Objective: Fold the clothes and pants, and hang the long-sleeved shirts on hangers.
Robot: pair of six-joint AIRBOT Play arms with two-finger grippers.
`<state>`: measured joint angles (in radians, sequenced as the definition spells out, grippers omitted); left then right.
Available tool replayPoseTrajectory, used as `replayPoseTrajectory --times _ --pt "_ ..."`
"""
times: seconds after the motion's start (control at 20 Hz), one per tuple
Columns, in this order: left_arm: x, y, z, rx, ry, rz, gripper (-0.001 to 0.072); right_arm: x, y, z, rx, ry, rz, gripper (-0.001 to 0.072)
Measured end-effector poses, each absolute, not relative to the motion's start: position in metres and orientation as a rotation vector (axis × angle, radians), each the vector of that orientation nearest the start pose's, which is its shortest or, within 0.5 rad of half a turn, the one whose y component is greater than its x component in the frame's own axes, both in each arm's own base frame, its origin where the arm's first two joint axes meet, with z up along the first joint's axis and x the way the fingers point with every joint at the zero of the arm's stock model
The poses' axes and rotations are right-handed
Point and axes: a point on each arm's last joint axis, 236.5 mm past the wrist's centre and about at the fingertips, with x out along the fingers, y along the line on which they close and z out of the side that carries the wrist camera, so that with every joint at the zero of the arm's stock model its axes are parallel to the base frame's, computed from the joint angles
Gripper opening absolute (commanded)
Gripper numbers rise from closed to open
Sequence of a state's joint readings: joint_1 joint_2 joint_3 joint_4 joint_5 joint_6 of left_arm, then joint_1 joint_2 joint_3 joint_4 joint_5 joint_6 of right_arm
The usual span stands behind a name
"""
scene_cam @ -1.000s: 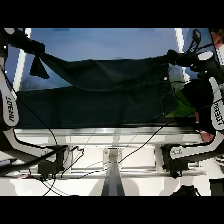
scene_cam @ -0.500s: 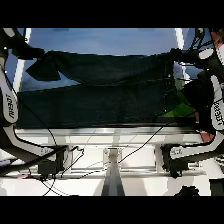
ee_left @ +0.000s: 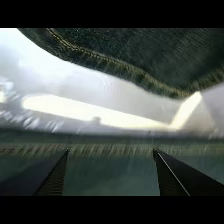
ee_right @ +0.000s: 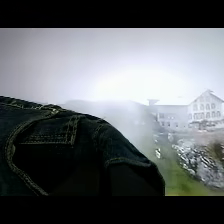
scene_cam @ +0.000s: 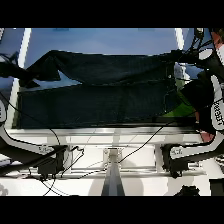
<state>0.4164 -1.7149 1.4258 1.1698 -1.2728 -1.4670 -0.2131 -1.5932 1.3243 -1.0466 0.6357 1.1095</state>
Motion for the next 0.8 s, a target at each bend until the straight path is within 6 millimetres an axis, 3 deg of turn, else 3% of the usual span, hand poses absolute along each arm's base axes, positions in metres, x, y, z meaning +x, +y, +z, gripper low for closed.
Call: replayPoseTrajectory --times 0.3,0.35,0.4,0.45,0.65,0.7,0.8 --pt "0.464 0.073 -0.097 -0.818 1.216 0.086 0.0581 0.544 -0.048 0.005 0.182 0.793 0.083 0.0023" --pt "0.471 0.071 -0.101 -0.827 1.188 0.095 0.0488 0.544 -0.048 0.005 0.182 0.791 0.082 0.0023" --pt "0.477 0.072 -0.105 -0.828 1.165 0.107 0.0296 0.544 -0.049 0.006 0.182 0.79 0.082 0.0023" --pt "0.484 0.074 -0.108 -0.823 1.138 0.123 0.0039 0.545 -0.049 0.006 0.181 0.789 0.081 0.0022" --pt "0.507 0.084 -0.105 -0.798 1.043 0.156 0.0027 0.545 -0.049 0.006 0.181 0.787 0.08 0.0022" --pt "0.513 0.09 -0.098 -0.781 1.017 0.16 0.0027 0.545 -0.049 0.006 0.181 0.787 0.08 0.0022" --pt "0.532 0.104 -0.063 -0.773 0.925 0.159 0.0026 0.545 -0.049 0.006 0.18 0.787 0.08 0.0023"
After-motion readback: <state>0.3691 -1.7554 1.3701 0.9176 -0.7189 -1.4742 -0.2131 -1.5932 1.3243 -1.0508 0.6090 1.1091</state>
